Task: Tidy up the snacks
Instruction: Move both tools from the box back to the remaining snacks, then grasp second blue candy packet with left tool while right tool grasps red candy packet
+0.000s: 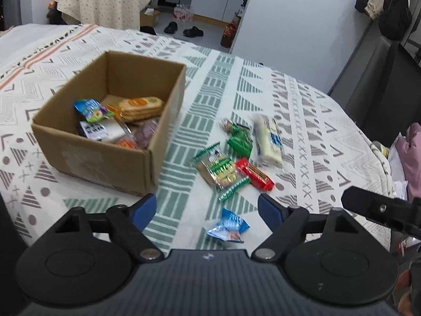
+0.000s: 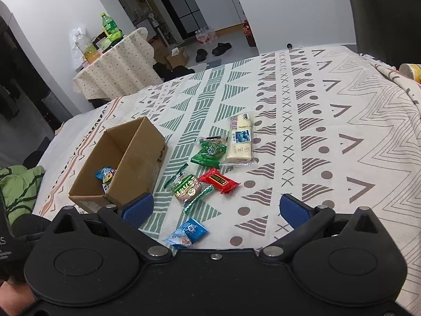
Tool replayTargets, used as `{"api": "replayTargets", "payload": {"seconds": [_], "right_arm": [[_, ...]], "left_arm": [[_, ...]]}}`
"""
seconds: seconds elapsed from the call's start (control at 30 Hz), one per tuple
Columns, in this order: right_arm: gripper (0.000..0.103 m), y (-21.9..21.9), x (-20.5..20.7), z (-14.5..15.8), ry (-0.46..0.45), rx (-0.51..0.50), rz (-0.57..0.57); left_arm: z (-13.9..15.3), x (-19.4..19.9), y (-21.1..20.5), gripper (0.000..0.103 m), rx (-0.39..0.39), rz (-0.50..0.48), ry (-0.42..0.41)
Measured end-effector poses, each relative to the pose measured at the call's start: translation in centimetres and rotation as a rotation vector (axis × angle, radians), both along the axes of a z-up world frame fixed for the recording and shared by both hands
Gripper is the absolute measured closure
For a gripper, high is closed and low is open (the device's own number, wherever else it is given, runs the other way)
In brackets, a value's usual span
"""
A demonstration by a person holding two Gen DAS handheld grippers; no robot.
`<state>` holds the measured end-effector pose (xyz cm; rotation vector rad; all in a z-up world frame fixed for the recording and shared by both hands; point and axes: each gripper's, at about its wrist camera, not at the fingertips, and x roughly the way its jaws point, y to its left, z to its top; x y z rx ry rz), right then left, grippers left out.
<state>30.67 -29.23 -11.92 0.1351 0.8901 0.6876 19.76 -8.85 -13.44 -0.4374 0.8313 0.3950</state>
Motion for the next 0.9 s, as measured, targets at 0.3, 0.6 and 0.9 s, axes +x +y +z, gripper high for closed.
{"api": "replayTargets", "payload": {"seconds": [0.3,0.6,0.9], "right_arm": [[0.003,0.2,0.8,-1.0,0.009,0.009,0.009],[0.020,0.8,1.7,-2.6,0.048,0.008,0.044],[0.021,1.4,2.8,-3.9,0.075,-0.010,0.051]], "left_arm": [[-3.0,1.5,-0.7,0.042,-0.052,-0.020,0.043],[-5.6,3.3,-1.2,0.053,-0.082,-0.037,0.075],[-7.6,4.5,-1.1,0.073,-0.122,-0.058,0.102]]}}
